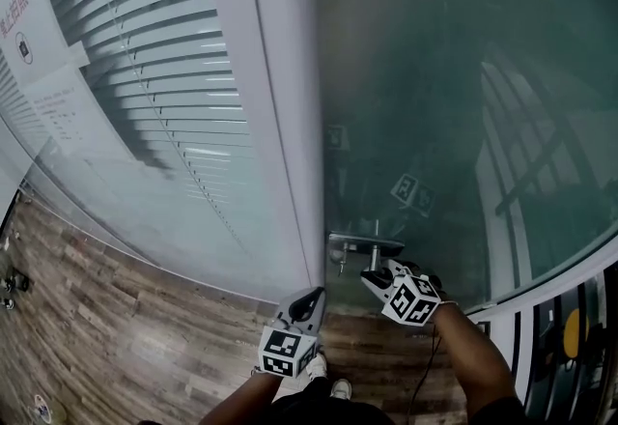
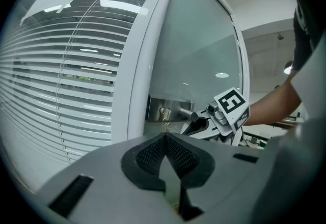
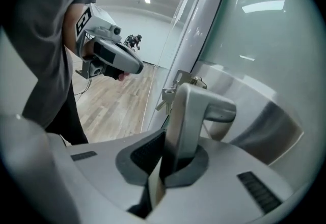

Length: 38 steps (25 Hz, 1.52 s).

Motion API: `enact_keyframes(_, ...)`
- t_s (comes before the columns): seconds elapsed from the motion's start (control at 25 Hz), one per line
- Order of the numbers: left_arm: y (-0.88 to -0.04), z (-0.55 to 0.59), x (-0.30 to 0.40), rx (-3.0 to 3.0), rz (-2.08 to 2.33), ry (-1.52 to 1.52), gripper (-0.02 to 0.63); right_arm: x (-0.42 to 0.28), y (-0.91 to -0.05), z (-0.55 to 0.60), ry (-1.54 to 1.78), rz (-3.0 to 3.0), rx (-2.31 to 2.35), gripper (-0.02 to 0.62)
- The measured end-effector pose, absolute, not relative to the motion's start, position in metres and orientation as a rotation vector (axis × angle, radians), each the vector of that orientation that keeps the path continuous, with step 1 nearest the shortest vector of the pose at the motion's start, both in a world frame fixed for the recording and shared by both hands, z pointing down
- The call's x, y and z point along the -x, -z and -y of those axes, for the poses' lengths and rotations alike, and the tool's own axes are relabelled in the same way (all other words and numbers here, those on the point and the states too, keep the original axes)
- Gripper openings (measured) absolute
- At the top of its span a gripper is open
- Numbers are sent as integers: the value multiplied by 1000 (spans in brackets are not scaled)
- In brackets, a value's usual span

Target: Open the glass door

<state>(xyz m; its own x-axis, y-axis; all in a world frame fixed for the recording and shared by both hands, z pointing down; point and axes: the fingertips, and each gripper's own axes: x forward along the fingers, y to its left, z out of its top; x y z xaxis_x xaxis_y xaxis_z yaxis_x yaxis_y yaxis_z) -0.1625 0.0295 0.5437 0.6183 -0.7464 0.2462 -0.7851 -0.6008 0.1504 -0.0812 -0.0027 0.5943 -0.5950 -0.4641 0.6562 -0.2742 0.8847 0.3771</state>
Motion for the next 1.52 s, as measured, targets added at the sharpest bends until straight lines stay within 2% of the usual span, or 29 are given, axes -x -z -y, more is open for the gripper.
enact_keyframes(0.48,-542,-10,161,-2635,1209,-237,3,73,-592,40,142,2269,-589,14)
enact_keyframes(1.08,-542,-11,118,-2738,1022,-261,3,45,-599,117,41,2240,-646,14)
enact_keyframes(1.52,-545,29,70,-2751,1083,-294,3,-4,-603,200,-34,2233,-671,14)
